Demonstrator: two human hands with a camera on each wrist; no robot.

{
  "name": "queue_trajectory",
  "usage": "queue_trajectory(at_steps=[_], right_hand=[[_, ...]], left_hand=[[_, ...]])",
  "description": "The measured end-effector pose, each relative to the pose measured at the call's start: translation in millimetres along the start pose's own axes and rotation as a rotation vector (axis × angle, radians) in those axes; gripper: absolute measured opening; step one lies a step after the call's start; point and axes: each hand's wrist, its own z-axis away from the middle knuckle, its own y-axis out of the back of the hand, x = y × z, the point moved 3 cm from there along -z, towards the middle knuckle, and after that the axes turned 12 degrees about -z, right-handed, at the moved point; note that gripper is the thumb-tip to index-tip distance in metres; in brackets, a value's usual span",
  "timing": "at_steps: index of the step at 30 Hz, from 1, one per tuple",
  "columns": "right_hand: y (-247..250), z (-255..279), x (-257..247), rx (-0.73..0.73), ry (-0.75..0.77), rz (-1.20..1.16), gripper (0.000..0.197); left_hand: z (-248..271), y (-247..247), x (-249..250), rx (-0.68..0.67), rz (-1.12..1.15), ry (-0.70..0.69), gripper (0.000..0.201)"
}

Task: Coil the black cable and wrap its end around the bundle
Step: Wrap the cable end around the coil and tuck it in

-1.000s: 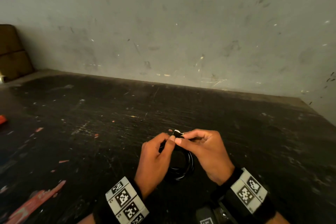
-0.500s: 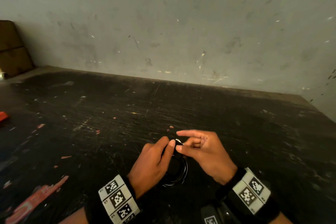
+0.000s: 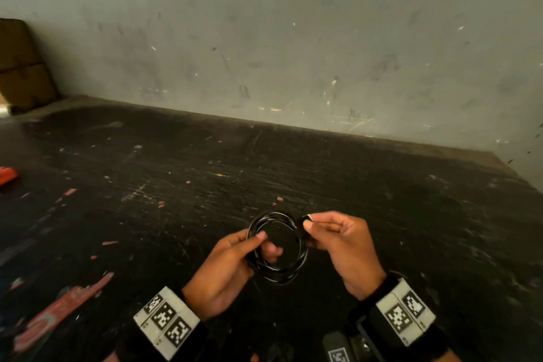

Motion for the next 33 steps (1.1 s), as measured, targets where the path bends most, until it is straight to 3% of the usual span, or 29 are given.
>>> queue_trajectory(at_steps=[4, 7, 10, 13, 15, 18, 21, 23, 26, 30, 33], right_hand=[[-15, 6, 22, -0.058, -0.119, -0.088, 0.01], [-34, 5, 41, -0.134, -0.18, -0.103, 0.013], [-58, 6, 65, -0.165, -0.244, -0.156, 0.012], [-84, 10, 98, -0.199, -0.329, -0.191, 0.009], [-99, 17, 119, -0.261, -0.382, -0.187, 0.009], [-127, 30, 147, -0.424, -0.441, -0.087, 0.007], [-139, 33, 170, -0.618, -0.342, 0.168, 0.005], [-139, 35, 184, -0.894, -0.144, 0.525, 0.015], [-130, 42, 204, -1.29, 0.133, 1.05, 0.034], [-136, 47, 205, -1.297, 0.226, 1.163, 0.034], [-136, 47, 207, -1.199, 0.188, 1.152, 0.03]], left_hand=[[1, 13, 0, 0.068, 0.267, 0.114, 0.006], [2, 37, 3, 0.132, 0.264, 0.143, 0.004], [12, 68, -8, 0.287, 0.205, 0.155, 0.013], [38, 106, -32, 0.407, 0.119, 0.253, 0.014], [55, 125, -45, 0.418, 0.252, 0.326, 0.012], [76, 153, -60, 0.553, 0.456, 0.298, 0.019], [92, 173, -70, 0.773, 0.397, 0.245, 0.024], [104, 188, -73, 0.89, 0.269, 0.232, 0.021], [114, 201, -76, 0.875, 0.283, 0.223, 0.02], [117, 208, -80, 0.863, 0.224, 0.224, 0.029], [114, 200, -79, 0.897, -0.073, 0.232, 0.032]])
